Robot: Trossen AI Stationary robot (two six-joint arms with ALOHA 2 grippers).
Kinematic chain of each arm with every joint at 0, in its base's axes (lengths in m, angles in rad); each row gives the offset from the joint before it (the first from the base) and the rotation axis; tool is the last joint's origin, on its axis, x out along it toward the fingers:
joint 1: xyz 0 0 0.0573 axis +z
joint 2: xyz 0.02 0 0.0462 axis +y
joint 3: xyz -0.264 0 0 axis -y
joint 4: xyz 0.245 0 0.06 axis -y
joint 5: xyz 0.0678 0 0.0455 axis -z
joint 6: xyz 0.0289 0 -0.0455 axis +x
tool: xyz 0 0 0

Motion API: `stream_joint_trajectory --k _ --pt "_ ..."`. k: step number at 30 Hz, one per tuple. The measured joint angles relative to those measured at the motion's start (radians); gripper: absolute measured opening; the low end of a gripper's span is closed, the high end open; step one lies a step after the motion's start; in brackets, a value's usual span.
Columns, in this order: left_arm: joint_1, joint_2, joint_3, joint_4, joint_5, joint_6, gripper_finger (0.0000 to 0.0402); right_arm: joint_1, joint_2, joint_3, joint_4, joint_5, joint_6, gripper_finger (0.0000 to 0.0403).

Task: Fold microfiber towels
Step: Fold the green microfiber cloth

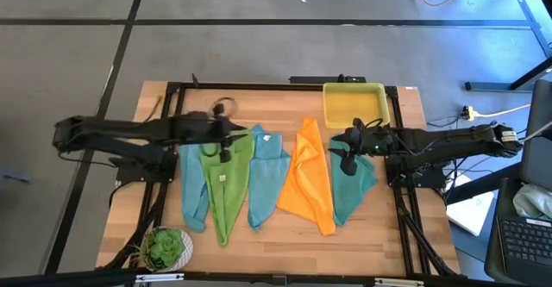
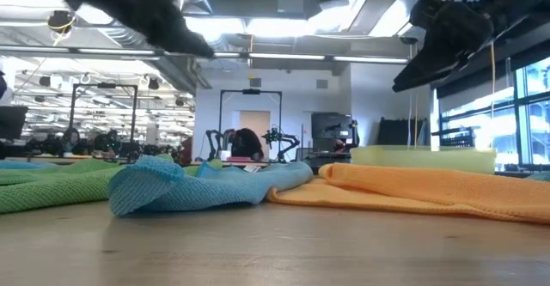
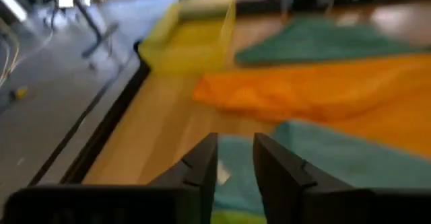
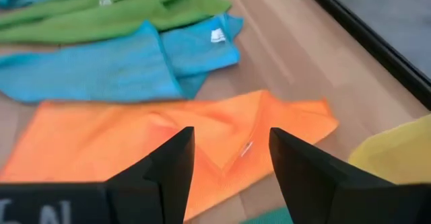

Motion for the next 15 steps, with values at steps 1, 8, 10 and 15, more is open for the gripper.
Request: stream_joint_trajectory --k 1,8,10,15 --pt "0.001 0.048 0.047 -0.064 -0.023 0.001 0.0106 0.001 0.001 0.0 0.004 0.0 -0.005 0.0194" --pt "0.109 0.308 0.294 -0.477 0.052 -0.051 0.0185 0.01 -0.001 -0.002 0.002 -0.004 -0.049 0.0194" --pt "0.158 0.368 0.339 -0.608 0.122 -0.072 0.0196 0.021 0.001 -0.002 0.002 -0.005 -0.069 0.0194" --pt "0.23 0.466 0.403 -0.837 0.337 -0.087 0.0201 0.032 0.001 -0.002 0.002 -0.007 -0.13 0.0194"
